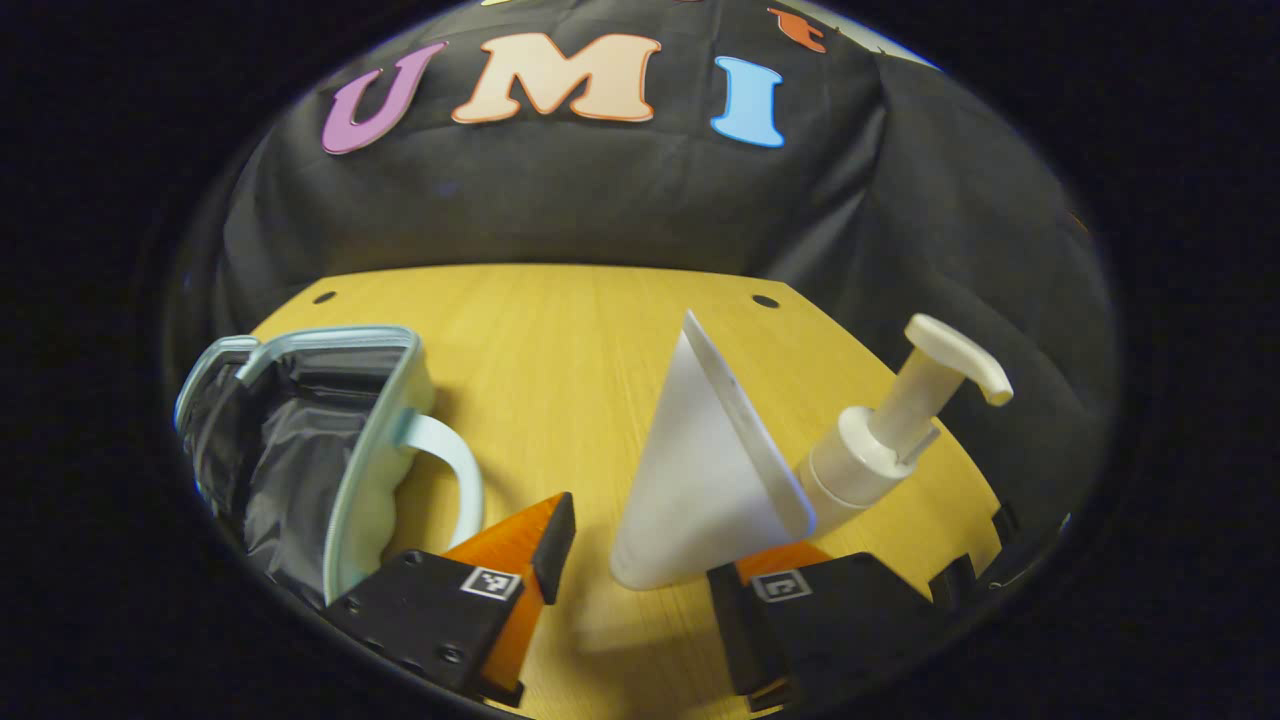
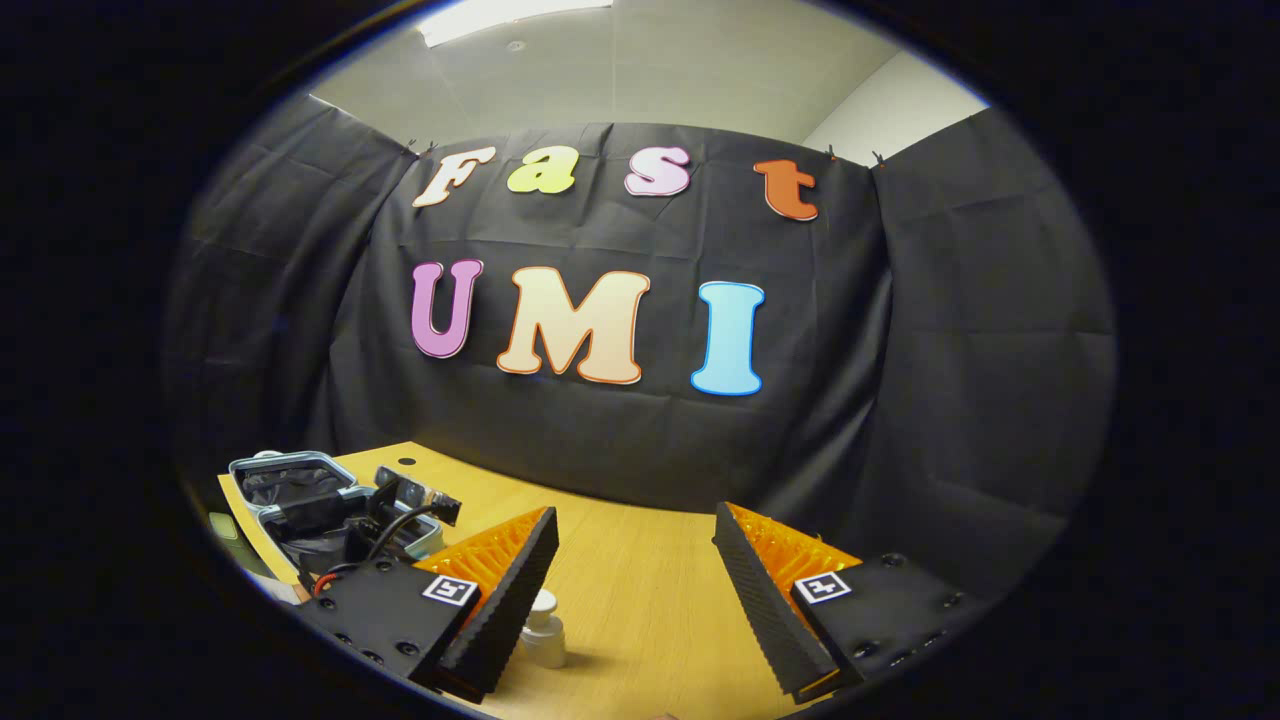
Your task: First open the suitcase, pack the skin care products into it, and then close the suitcase.
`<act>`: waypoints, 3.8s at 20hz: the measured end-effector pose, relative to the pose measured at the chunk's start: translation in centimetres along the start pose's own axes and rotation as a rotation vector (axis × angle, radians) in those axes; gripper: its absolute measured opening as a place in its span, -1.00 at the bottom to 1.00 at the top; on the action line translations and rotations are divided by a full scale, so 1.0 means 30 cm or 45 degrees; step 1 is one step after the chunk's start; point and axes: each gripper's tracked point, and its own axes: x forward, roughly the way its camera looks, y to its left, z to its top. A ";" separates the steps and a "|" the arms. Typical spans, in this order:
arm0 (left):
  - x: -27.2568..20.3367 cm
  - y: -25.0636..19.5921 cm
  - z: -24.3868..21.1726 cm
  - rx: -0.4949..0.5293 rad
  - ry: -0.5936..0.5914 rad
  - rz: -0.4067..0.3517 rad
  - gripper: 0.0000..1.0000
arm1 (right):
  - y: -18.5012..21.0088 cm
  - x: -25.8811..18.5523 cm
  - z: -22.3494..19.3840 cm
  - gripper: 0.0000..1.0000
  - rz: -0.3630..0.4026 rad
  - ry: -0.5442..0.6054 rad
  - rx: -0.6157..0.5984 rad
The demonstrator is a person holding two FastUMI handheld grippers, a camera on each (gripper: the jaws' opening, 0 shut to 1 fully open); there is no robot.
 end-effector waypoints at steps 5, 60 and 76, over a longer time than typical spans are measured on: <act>-0.055 -0.013 0.040 0.063 0.005 -0.065 -0.36 | 0.076 0.057 -0.044 0.97 0.006 0.008 -0.010; -0.239 0.893 -0.092 -0.102 0.465 0.230 -0.17 | 0.778 0.195 -0.255 0.07 0.352 0.445 0.260; -0.608 1.402 0.182 -0.231 0.029 0.452 0.79 | 1.325 0.205 -0.595 0.07 0.549 0.931 0.388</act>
